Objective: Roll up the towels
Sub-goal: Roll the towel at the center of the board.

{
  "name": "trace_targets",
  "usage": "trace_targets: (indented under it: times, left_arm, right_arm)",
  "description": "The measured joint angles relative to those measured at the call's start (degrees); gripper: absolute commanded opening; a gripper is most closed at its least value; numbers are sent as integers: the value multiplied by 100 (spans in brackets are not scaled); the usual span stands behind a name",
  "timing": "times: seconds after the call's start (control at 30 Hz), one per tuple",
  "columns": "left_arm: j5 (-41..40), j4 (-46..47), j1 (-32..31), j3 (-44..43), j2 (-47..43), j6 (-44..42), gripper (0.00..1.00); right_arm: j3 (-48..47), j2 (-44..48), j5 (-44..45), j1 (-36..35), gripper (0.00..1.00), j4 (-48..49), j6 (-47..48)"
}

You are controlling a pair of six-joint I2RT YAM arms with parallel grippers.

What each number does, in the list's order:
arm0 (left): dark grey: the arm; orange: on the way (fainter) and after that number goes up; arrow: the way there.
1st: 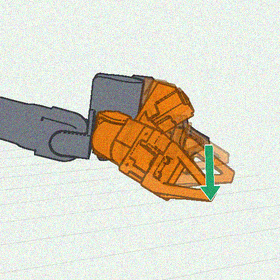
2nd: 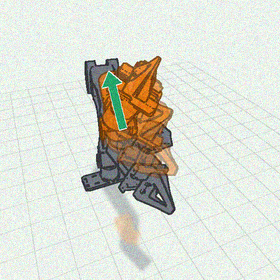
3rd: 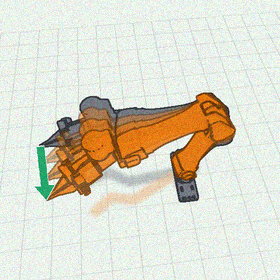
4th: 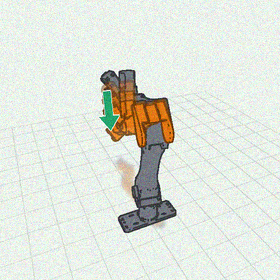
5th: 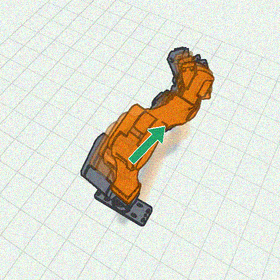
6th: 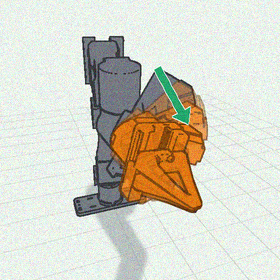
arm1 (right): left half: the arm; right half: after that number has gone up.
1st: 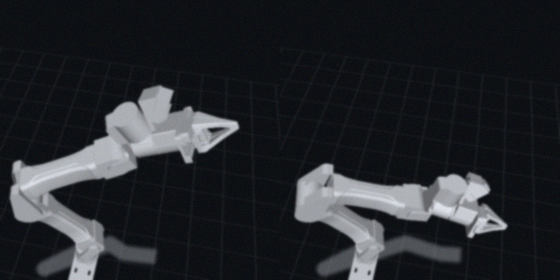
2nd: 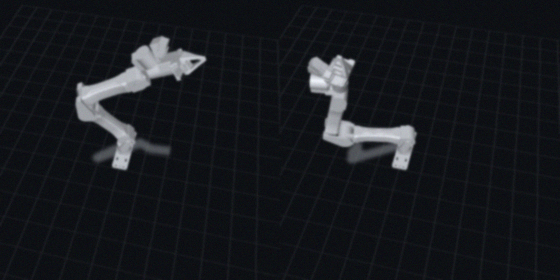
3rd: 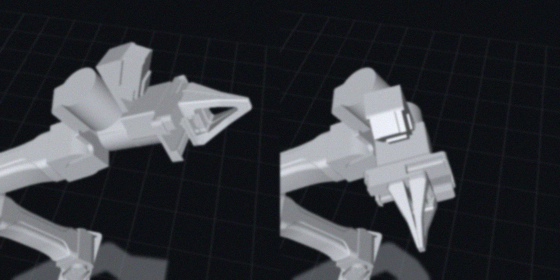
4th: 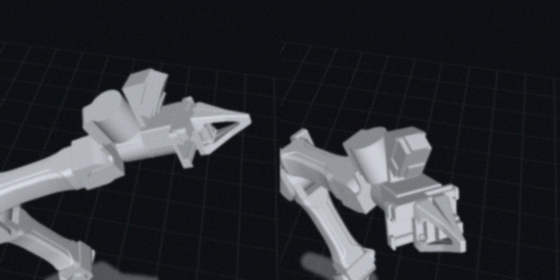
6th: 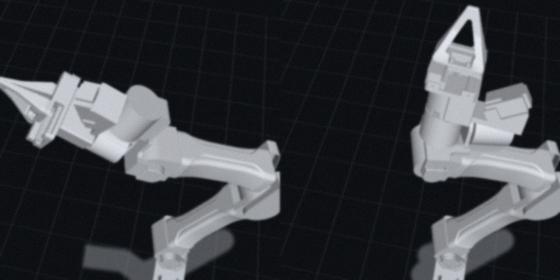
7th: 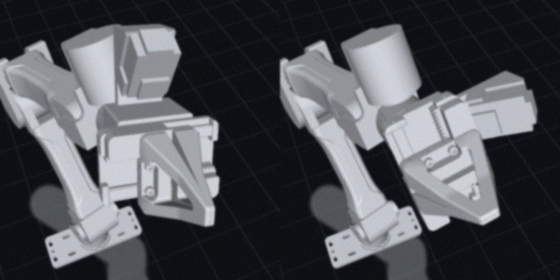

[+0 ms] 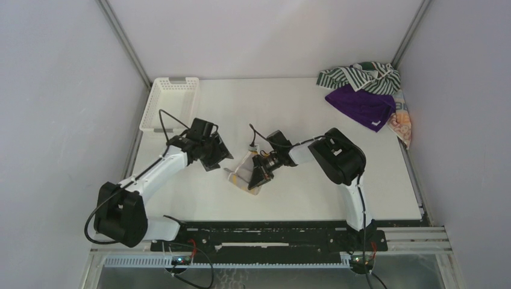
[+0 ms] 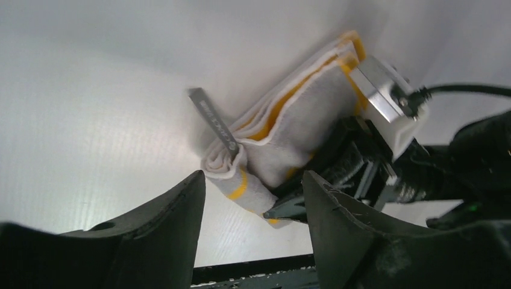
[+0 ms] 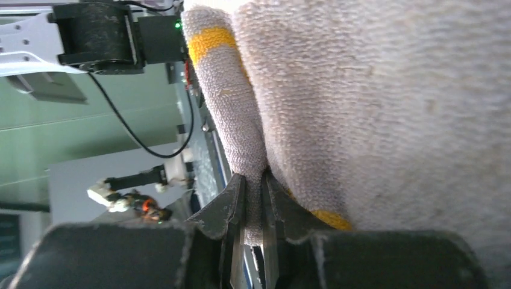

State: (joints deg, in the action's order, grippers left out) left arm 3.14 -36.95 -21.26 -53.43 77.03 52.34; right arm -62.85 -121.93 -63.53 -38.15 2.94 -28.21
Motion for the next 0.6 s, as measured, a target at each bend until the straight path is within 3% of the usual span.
trace_targets:
  times: [0.3, 0.6]
  left_arm:
    - [136, 857, -577, 933, -136, 610, 68]
    - [155, 1228, -896, 1497, -203, 1056, 62]
  right_arm:
    - [417, -452, -848, 293, 1, 1694, -1482]
    - [498, -492, -870, 308, 1, 2133, -1834]
